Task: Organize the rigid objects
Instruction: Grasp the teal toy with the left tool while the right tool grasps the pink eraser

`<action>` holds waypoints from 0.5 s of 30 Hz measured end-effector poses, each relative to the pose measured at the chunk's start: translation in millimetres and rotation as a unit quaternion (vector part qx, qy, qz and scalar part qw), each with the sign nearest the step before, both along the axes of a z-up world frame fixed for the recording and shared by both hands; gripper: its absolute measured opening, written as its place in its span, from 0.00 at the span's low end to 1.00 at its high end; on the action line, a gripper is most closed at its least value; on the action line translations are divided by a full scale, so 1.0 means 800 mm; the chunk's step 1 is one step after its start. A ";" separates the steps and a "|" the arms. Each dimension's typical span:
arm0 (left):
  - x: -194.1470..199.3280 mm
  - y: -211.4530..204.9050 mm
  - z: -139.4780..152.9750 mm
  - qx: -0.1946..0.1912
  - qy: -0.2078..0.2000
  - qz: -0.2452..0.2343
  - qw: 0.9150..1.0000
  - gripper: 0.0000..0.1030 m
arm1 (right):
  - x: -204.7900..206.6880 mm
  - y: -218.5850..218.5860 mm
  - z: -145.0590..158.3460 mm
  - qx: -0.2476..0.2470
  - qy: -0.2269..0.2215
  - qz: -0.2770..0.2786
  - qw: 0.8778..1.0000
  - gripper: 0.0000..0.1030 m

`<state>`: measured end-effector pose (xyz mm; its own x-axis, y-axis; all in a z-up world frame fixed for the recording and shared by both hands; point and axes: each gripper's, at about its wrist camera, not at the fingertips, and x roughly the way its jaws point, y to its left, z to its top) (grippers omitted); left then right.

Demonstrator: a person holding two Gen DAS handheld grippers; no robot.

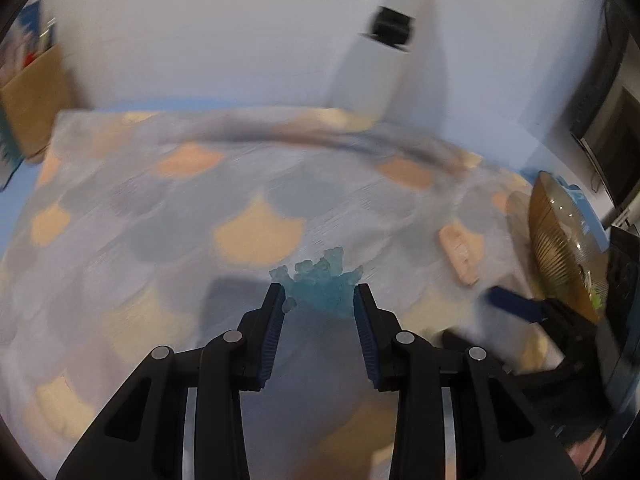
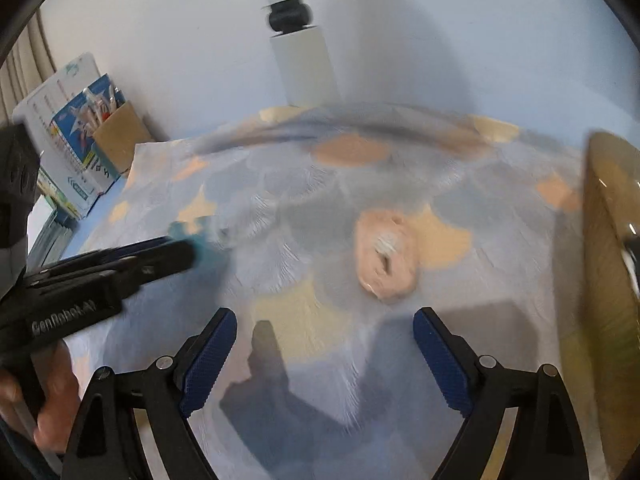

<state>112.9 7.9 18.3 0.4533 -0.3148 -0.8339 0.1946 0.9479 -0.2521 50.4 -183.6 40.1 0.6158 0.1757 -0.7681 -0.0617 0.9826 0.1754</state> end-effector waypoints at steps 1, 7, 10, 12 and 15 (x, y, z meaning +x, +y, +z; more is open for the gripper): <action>-0.003 0.007 -0.002 -0.001 0.002 0.004 1.000 0.31 | -0.005 -0.010 0.001 0.009 -0.002 -0.020 1.000 0.87; -0.011 0.007 -0.007 -0.006 0.000 0.004 1.000 0.30 | 0.019 -0.027 0.000 -0.013 -0.005 -0.071 0.997 0.87; -0.016 -0.005 -0.003 0.008 -0.011 -0.006 1.000 0.29 | 0.049 -0.008 0.002 -0.069 0.000 -0.075 0.995 0.76; -0.017 -0.009 -0.002 0.009 -0.013 -0.010 1.000 0.26 | 0.057 0.004 0.003 -0.091 -0.005 -0.071 0.993 0.53; -0.022 -0.013 -0.003 0.006 -0.008 -0.011 1.000 0.19 | 0.058 0.017 0.006 -0.099 -0.012 -0.041 0.994 0.33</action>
